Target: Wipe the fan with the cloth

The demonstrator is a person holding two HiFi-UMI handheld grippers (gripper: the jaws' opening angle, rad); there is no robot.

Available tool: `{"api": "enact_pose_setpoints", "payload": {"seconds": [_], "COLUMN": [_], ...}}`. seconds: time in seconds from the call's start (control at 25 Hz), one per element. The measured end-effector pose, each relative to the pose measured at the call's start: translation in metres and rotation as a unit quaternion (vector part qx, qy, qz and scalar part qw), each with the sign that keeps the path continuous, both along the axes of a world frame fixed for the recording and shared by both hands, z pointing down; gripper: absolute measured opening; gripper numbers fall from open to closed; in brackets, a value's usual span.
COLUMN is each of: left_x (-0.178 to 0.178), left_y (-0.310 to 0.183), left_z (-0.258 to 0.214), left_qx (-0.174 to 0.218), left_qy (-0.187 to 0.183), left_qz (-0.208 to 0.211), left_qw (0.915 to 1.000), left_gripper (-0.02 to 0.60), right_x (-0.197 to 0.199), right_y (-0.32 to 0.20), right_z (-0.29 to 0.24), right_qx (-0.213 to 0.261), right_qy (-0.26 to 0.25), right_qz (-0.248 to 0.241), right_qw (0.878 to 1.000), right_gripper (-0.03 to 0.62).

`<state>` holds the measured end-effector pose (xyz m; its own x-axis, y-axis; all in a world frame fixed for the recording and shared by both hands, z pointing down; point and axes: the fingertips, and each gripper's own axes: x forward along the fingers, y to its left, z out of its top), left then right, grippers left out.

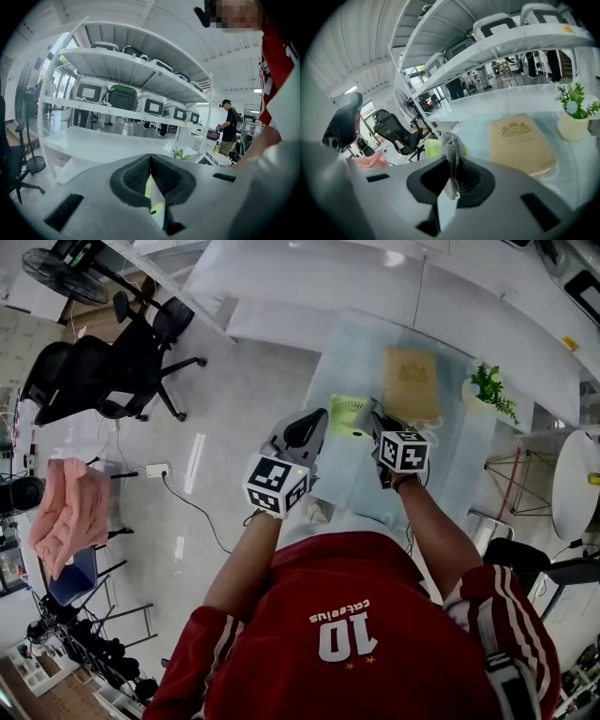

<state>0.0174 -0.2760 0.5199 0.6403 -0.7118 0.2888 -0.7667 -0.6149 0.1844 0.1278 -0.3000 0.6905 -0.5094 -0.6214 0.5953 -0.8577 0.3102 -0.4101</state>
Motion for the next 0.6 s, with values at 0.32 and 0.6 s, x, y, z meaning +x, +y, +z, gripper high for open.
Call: {"api": "enact_pose_setpoints", "payload": {"seconds": [0.32, 0.6], "left_x": [0.028, 0.029], "left_y": [-0.005, 0.003], "left_z": [-0.003, -0.013], "left_qx": [0.008, 0.018], "left_qy": [-0.001, 0.004], "left_qz": [0.028, 0.055], "left_qw": [0.9996, 0.9983], "left_gripper": [-0.001, -0.002], "right_x": [0.024, 0.049], "right_y": [0.004, 0.021], "right_z": [0.003, 0.0], "right_qx": [0.0, -0.001], "right_qy": [0.005, 0.028], "right_qz": [0.016, 0.056], "right_qw": [1.0, 0.998], "right_gripper": [0.023, 0.023]}}
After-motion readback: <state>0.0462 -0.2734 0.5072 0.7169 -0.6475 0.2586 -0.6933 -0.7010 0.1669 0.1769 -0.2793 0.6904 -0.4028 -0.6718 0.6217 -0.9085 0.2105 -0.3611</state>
